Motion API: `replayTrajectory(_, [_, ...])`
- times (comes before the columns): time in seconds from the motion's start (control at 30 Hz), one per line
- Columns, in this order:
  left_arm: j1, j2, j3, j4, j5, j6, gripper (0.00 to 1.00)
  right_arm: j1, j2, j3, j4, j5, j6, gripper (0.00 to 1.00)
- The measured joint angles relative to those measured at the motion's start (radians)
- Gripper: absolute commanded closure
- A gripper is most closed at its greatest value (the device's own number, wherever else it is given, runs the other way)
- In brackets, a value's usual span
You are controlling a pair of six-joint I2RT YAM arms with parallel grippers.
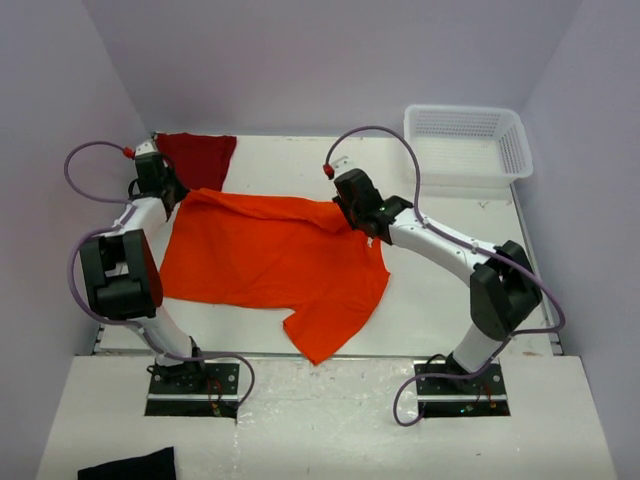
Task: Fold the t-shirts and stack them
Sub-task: Fold the flattened tshirt in 1/3 of the way
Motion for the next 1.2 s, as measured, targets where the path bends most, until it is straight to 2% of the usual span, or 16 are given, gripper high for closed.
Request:
replayTrajectory(0.17, [0.000, -0.039, -0.050, -0.020, 0.000, 0.000, 1.00, 0.019, -0.021, -0.041, -0.014, 0.005, 0.025, 1.00])
replayTrajectory(0.6, [0.000, -0.082, -0.052, -0.085, -0.053, -0.009, 1.00, 0.069, -0.084, -0.130, -0.025, 0.031, 0.074, 1.00])
replayTrajectory(0.7, [0.000, -0.082, -0.052, -0.106, -0.064, -0.009, 0.93, 0.072, -0.095, -0.145, -0.029, 0.032, 0.082, 1.00])
replayTrajectory(0.93, [0.000, -0.079, -0.052, -0.137, -0.094, -0.010, 0.93, 0.084, -0.103, -0.156, -0.042, 0.050, 0.100, 1.00])
replayTrajectory(1.0, [0.000, -0.076, -0.051, -0.150, -0.101, -0.010, 0.87, 0.092, -0.103, -0.163, -0.051, 0.049, 0.106, 1.00])
replayTrajectory(1.03, [0.000, -0.075, -0.050, -0.161, -0.109, -0.011, 0.74, 0.097, -0.103, -0.169, -0.051, 0.051, 0.110, 1.00])
replayTrajectory(1.13, [-0.005, -0.074, -0.042, -0.186, -0.146, -0.022, 0.56, 0.113, -0.103, -0.188, -0.058, 0.052, 0.130, 0.99])
replayTrajectory(1.17, [-0.008, -0.074, -0.039, -0.193, -0.164, -0.028, 0.52, 0.119, -0.103, -0.196, -0.064, 0.053, 0.139, 0.92])
replayTrajectory(1.2, [-0.011, -0.075, -0.037, -0.197, -0.182, -0.035, 0.50, 0.127, -0.103, -0.203, -0.068, 0.056, 0.152, 0.65])
